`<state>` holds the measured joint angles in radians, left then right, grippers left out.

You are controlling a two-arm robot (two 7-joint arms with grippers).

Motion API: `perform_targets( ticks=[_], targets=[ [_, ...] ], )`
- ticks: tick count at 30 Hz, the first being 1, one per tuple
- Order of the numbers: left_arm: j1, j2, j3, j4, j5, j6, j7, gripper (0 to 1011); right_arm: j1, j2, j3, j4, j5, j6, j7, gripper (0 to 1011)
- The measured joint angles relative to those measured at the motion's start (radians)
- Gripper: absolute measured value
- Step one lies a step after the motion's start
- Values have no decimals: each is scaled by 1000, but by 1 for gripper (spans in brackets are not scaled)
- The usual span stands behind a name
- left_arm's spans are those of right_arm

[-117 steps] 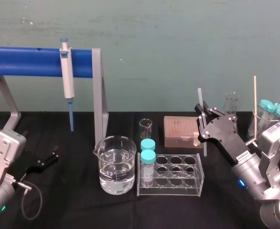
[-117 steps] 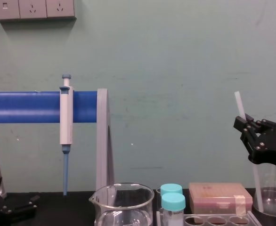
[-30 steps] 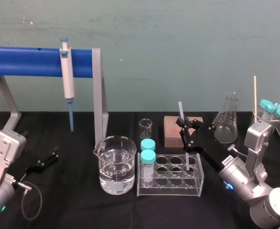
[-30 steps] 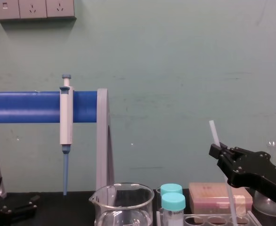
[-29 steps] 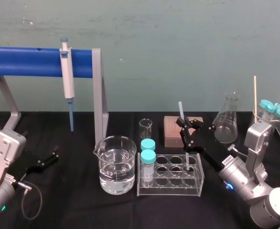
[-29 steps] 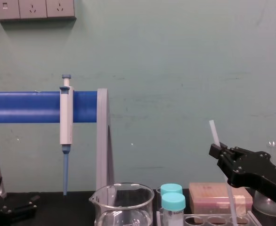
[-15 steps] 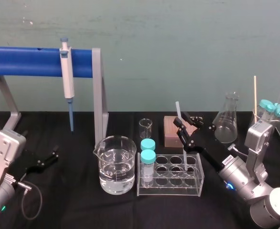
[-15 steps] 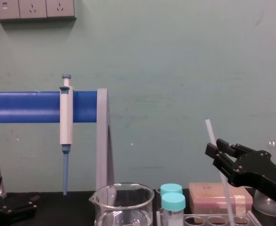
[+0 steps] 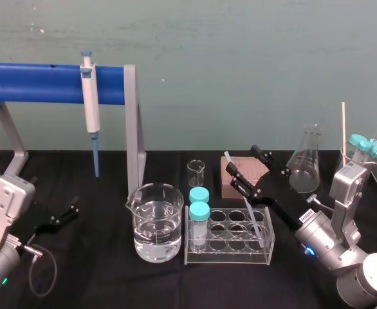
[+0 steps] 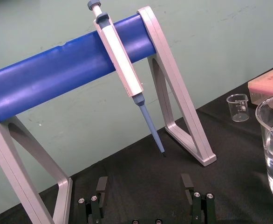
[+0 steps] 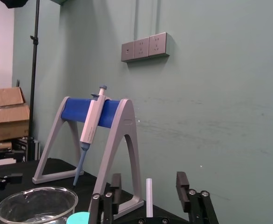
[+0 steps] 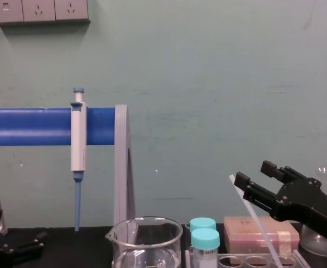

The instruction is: Pick up the stirring rod with one hand, then place it down.

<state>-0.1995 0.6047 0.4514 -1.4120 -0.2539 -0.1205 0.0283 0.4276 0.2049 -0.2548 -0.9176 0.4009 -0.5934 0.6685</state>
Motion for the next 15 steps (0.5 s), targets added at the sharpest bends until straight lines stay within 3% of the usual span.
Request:
perform_targets(
  ticks=[9,13,15],
  targets=[
    [0,0,0,0,0,0,0,1000,0,0,0,0,0,-1,0,982],
    [0,0,0,0,0,0,0,1000,0,0,0,0,0,-1,0,1000],
    [0,0,0,0,0,0,0,1000,-15,0,5,-32,-17,-1,-40,1000]
  ],
)
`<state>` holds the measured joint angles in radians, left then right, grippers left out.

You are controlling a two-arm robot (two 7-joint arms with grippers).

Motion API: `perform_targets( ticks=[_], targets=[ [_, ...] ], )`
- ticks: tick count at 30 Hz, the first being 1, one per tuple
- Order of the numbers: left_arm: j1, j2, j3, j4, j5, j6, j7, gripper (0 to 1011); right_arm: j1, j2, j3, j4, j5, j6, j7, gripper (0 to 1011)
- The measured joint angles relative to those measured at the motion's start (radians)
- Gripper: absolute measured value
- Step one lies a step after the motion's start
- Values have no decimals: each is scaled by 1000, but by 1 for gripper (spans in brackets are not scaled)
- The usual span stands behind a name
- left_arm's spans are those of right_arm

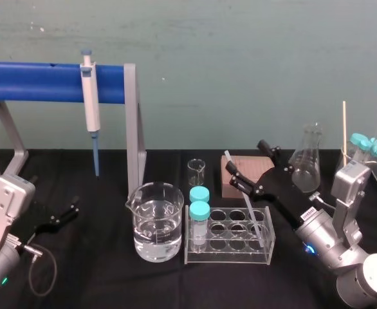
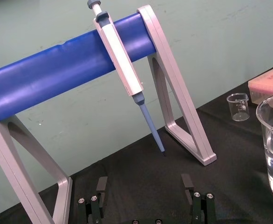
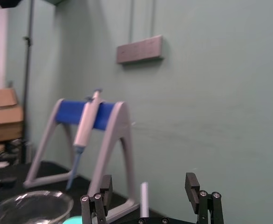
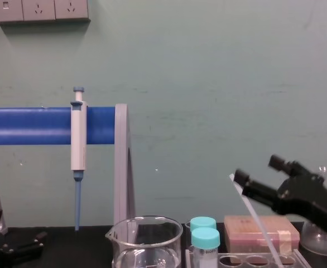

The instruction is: Pick up the stirring rod with one hand, then place it down.

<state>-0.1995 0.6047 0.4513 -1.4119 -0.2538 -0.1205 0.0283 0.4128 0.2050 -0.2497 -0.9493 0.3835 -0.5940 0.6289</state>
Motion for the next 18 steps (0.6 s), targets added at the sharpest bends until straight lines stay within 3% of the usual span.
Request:
perform_targets(
  ticks=[4,5,8,9,12,17,18],
  targets=[
    [0,0,0,0,0,0,0,1000,-53,-6,34,-100,-44,28,-119,1000],
    [0,0,0,0,0,0,0,1000,-53,-6,34,-100,-44,28,-119,1000],
    [0,0,0,0,0,0,0,1000,-91,-15,69,-170,-61,106,-214,1000],
    [0,0,0,0,0,0,0,1000,-110,-23,89,-202,-63,156,-262,1000],
    [0,0,0,0,0,0,0,1000,-131,-35,116,-236,-60,234,-325,1000],
    [0,0,0,0,0,0,0,1000,-167,-58,164,-283,-46,428,-426,1000],
    [0,0,0,0,0,0,0,1000,-169,-59,166,-284,-45,442,-430,1000]
  ],
)
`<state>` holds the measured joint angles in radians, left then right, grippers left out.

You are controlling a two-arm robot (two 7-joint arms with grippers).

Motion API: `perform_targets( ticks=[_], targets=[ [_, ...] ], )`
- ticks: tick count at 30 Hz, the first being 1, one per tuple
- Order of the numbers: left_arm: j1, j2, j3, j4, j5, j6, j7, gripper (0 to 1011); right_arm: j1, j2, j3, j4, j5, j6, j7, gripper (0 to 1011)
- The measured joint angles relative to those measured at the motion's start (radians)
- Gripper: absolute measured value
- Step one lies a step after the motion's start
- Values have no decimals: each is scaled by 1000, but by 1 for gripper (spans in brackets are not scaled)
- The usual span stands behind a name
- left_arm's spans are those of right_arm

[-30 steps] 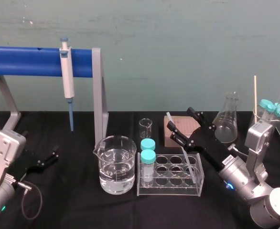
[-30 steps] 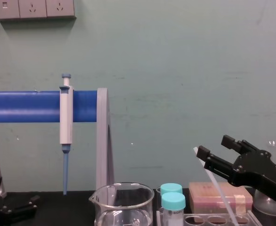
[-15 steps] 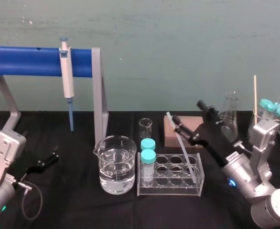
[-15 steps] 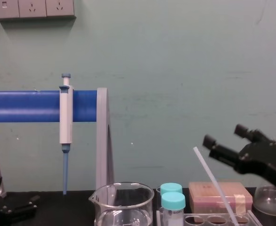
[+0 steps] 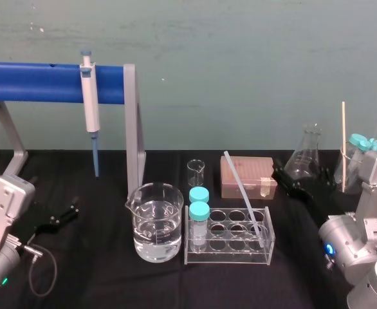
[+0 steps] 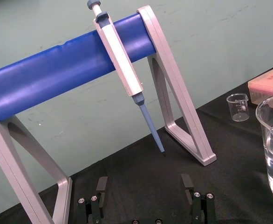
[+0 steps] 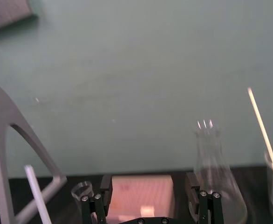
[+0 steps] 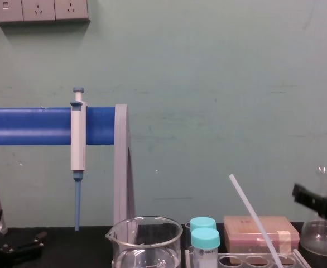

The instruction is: Pick up the stirring rod with one hand, then place it down.

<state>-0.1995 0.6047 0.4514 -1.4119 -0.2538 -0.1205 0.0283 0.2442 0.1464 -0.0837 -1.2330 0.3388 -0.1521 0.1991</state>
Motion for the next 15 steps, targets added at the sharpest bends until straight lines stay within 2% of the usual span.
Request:
perform_targets(
  ticks=[3,6,15],
  targets=[
    [0,0,0,0,0,0,0,1000,-2,-1,6,0,6,51,-3,1000],
    [0,0,0,0,0,0,0,1000,-2,-1,8,3,13,69,3,1000],
    [0,0,0,0,0,0,0,1000,-3,0,7,2,11,61,2,1000]
  ],
)
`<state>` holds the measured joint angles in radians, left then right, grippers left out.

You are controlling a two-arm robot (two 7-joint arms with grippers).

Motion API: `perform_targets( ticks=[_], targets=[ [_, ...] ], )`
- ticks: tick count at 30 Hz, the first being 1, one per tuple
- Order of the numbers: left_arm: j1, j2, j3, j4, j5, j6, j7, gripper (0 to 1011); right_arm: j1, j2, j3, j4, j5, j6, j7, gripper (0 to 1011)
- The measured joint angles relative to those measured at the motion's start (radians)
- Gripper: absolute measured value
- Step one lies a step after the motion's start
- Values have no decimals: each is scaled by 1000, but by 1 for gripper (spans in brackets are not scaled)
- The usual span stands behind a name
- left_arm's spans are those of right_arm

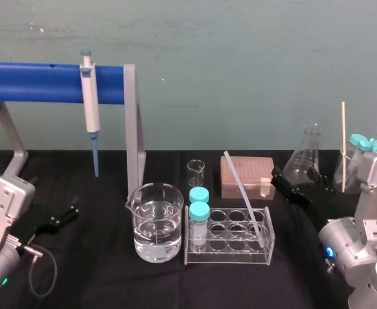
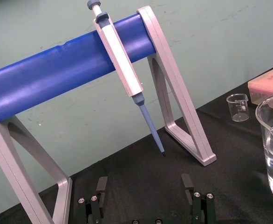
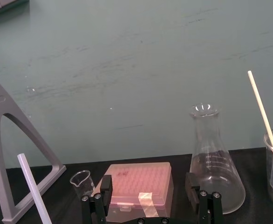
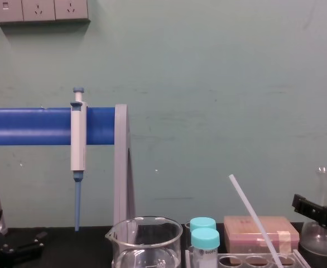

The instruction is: Pick up the stirring rod with one hand, then place it down.

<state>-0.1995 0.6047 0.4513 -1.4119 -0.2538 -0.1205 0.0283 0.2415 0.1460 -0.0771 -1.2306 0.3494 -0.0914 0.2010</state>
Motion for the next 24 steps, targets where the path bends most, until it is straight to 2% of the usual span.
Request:
perform_targets(
  ticks=[24],
  targets=[
    [0,0,0,0,0,0,0,1000,0,0,-2,-2,-4,-10,-2,1000]
  ],
)
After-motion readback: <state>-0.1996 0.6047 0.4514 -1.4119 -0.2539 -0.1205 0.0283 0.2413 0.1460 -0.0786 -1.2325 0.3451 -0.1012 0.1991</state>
